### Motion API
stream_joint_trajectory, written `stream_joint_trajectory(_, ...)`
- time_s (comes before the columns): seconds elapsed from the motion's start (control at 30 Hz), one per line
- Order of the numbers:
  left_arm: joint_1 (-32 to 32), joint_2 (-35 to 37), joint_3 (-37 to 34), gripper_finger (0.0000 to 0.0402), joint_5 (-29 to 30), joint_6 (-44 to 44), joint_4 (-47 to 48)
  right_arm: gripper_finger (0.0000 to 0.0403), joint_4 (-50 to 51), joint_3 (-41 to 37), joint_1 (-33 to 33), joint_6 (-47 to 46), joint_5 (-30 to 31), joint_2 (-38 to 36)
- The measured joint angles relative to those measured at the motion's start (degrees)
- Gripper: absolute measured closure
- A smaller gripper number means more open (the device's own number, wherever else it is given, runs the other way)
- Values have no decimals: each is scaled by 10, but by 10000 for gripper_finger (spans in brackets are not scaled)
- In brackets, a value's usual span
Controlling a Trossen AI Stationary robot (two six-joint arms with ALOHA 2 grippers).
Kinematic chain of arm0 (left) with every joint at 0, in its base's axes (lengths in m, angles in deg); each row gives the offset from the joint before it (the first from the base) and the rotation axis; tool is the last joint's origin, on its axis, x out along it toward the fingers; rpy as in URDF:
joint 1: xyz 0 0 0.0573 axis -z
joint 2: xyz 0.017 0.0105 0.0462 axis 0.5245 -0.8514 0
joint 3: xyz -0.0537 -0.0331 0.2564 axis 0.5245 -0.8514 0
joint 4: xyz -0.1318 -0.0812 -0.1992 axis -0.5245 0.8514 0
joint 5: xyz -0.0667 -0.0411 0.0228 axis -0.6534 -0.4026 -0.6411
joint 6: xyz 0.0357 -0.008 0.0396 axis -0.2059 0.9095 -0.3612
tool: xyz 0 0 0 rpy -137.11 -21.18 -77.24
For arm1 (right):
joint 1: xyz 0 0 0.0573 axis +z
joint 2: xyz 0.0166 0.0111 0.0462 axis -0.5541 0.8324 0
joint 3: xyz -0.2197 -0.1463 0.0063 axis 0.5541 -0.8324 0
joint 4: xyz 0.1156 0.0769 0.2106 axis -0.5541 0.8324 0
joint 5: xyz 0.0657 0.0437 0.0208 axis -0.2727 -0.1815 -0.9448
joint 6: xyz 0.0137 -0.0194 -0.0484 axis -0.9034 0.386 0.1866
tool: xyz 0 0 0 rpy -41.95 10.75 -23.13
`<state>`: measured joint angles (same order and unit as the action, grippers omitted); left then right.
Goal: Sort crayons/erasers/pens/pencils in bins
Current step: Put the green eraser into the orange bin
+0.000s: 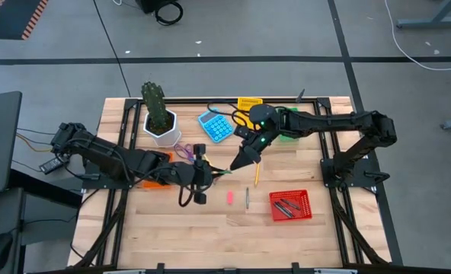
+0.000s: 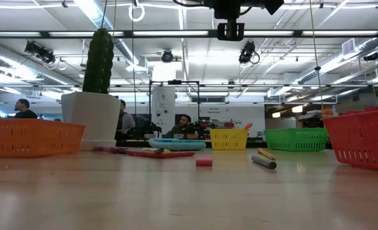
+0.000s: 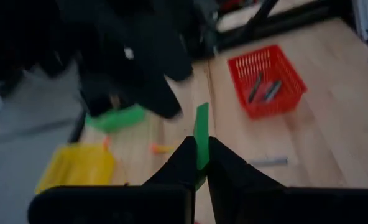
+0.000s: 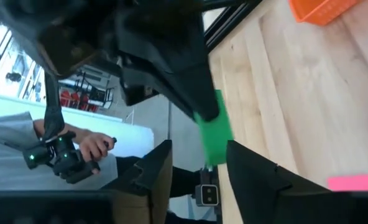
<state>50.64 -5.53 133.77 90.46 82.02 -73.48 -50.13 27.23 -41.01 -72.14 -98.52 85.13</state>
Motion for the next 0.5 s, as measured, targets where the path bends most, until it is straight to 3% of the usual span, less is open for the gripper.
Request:
stream_joint_trajectory(0.17,2,0,0,366,-1,122,115,230,2,0,-14,1,0,0)
stream_joint_trajectory(0.37,2,1,0,378,-3,351,329,228,2,0,-20,13,0,0)
stream_joint_trajectory(0.5,2,1,0,379,-3,458,463,228,2,0,-20,18,10,0)
